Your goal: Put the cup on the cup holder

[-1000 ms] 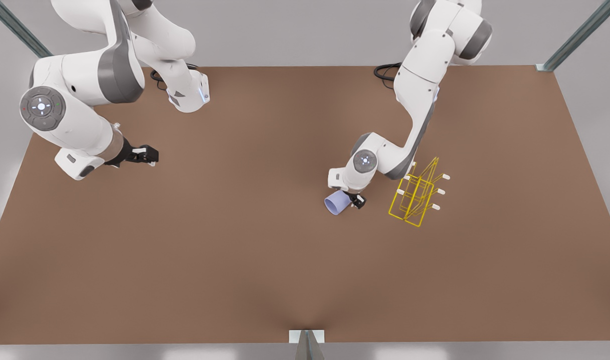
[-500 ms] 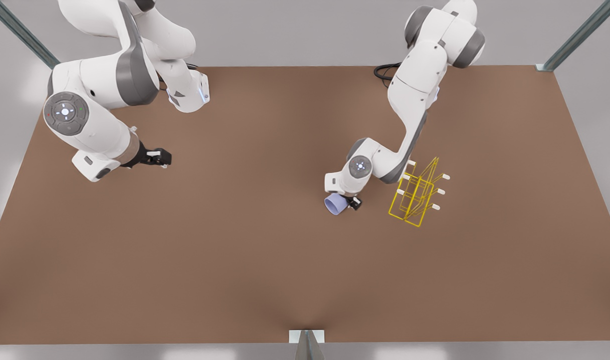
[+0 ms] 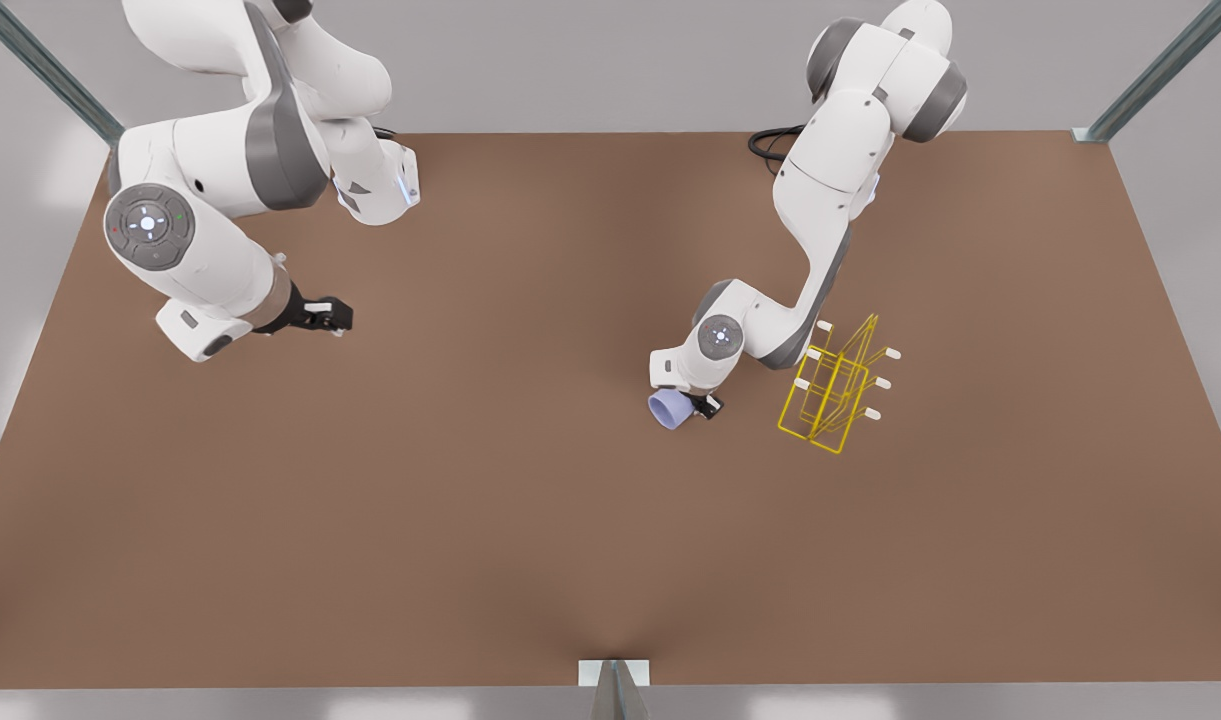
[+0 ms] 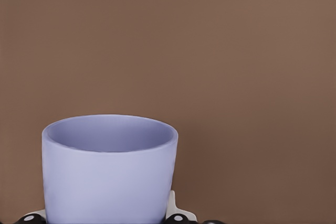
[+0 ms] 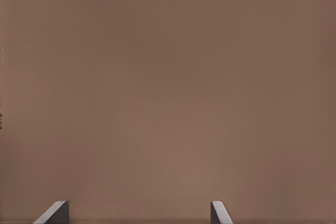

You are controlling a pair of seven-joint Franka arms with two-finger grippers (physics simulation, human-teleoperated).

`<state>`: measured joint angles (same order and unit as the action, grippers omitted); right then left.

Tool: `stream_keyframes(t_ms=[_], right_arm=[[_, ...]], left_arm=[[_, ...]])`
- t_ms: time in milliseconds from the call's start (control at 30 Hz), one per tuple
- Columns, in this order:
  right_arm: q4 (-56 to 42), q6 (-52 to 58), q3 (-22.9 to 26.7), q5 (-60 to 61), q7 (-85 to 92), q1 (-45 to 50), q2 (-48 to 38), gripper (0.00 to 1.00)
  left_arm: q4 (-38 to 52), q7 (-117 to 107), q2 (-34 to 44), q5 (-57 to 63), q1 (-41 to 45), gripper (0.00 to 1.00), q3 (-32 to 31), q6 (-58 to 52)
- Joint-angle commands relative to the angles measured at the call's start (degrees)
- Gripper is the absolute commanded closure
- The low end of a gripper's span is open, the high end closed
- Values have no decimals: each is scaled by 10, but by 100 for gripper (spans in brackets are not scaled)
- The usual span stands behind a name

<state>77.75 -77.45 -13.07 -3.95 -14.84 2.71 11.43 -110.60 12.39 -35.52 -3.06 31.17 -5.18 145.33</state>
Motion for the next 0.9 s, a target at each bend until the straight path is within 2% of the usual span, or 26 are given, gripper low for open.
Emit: stream_keyframes(t_ms=[0,133,200,267,367,433,467,567,667,767,867], right_arm=[[-1,0,0,0,-17,-1,0,0],[-1,0,0,0,-17,-1,0,0],[-1,0,0,0,-17,-1,0,0],[-1,0,0,0,-16,0,0,0],[-1,0,0,0,-17,-1,0,0],[-1,0,0,0,-17,0,0,0],[-1,0,0,0,-17,-1,0,0],[-1,0,0,0,-17,-1,0,0],[-1,0,0,0,-17,-1,0,0],[-1,0,0,0,-17,-1,0,0],[-1,0,0,0,-17,0,0,0]], left_arm=[[0,-11,1,-1,0,18,0,-1],[0,-11,9,-2,0,19,0,-8],[18,-11,17,-1,0,19,1,-54],[39,-6,23,0,0,19,1,-121],[124,-6,27,57,3,19,2,-334],[210,31,23,177,22,19,1,-540],[232,73,23,230,24,19,1,-602],[251,221,19,503,83,19,1,-751],[251,412,2,757,113,19,1,-832],[250,545,-31,916,122,19,1,-872],[250,580,-45,948,124,19,1,-907]])
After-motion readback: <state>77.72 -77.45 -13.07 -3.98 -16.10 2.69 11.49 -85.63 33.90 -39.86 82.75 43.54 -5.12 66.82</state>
